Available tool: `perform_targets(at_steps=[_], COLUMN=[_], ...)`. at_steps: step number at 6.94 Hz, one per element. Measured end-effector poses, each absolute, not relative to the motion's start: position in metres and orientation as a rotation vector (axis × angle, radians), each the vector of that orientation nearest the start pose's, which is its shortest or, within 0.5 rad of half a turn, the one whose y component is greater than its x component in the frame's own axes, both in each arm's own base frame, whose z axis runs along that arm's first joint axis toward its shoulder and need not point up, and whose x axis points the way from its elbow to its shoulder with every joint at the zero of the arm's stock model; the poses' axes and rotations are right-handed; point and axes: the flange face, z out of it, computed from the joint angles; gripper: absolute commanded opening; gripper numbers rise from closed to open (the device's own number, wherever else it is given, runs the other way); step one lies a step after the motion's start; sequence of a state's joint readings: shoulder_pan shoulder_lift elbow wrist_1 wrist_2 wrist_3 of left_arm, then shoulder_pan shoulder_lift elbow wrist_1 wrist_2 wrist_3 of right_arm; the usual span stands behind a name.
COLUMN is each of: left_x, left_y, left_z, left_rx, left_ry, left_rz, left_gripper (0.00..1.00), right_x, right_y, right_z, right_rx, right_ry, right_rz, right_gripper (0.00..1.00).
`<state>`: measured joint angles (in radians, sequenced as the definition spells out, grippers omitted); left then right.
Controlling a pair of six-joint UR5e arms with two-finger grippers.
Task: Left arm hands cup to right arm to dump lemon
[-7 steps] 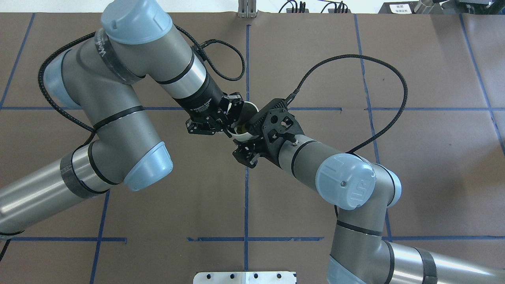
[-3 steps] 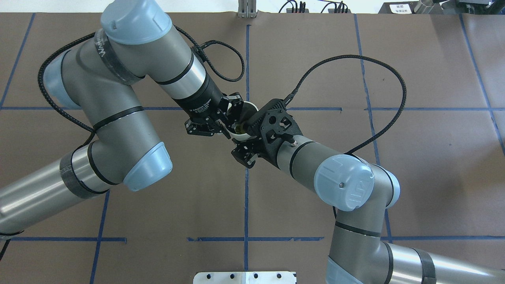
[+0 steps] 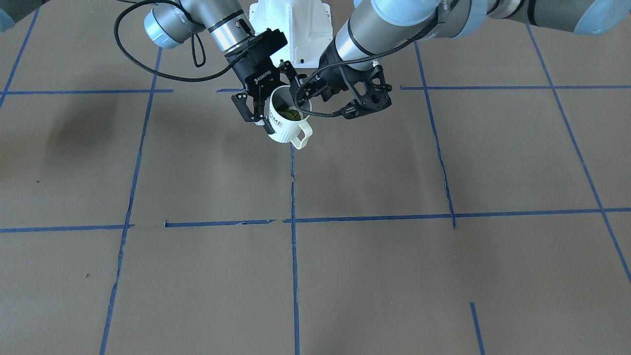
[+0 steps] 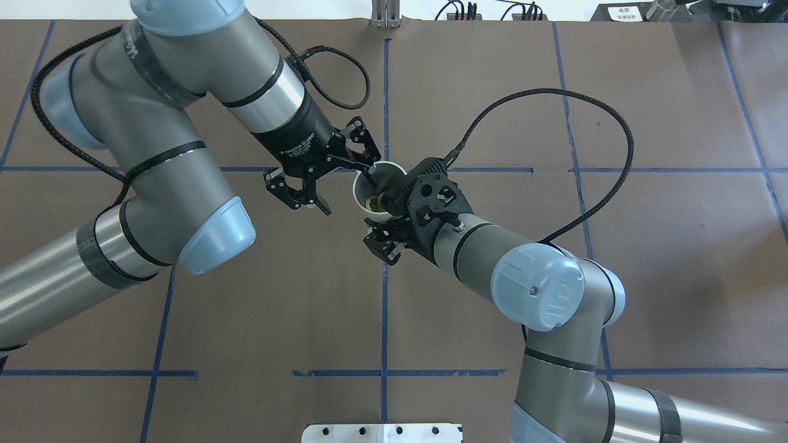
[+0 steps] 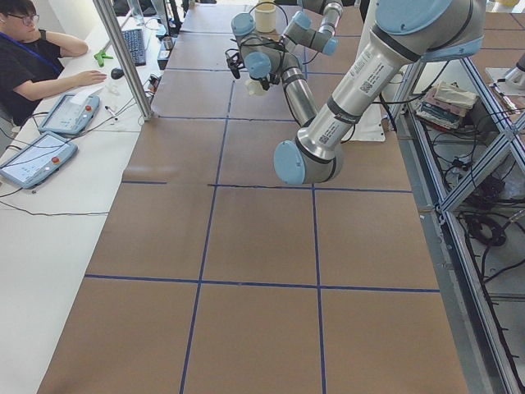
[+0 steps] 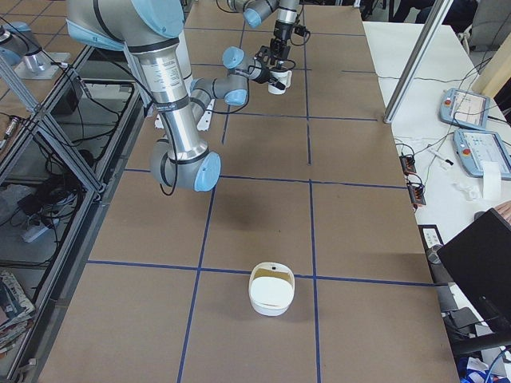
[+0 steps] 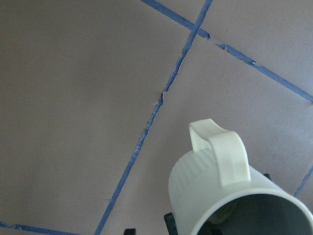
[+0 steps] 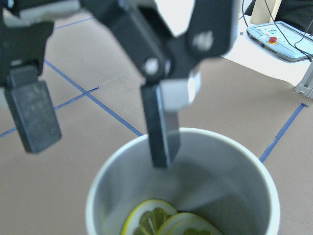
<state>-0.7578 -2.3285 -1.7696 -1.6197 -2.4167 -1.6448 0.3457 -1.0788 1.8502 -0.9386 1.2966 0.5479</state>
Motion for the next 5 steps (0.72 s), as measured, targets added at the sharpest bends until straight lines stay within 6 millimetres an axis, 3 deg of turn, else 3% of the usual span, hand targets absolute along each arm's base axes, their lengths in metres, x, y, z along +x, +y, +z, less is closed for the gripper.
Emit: perform_targets(at_steps=[2, 5], left_x=[0.390, 0.351], left_y=[-0.488, -0.504], left_z=[0.117, 0.196], left_rx=[-0.410, -0.280], left_ry=[1.148, 1.113], left_rz=[-0.297, -0.177], left_gripper=[1.00, 1.00], right_x=[-0.504, -0.500], right_y=[-0.351, -0.357], right_z=[0.183, 0.183], right_rx=[1.062, 1.062], right_ry=[-0.938, -0.928], right_rz=[-0.369, -0.361], right_gripper=[0.18, 0.16])
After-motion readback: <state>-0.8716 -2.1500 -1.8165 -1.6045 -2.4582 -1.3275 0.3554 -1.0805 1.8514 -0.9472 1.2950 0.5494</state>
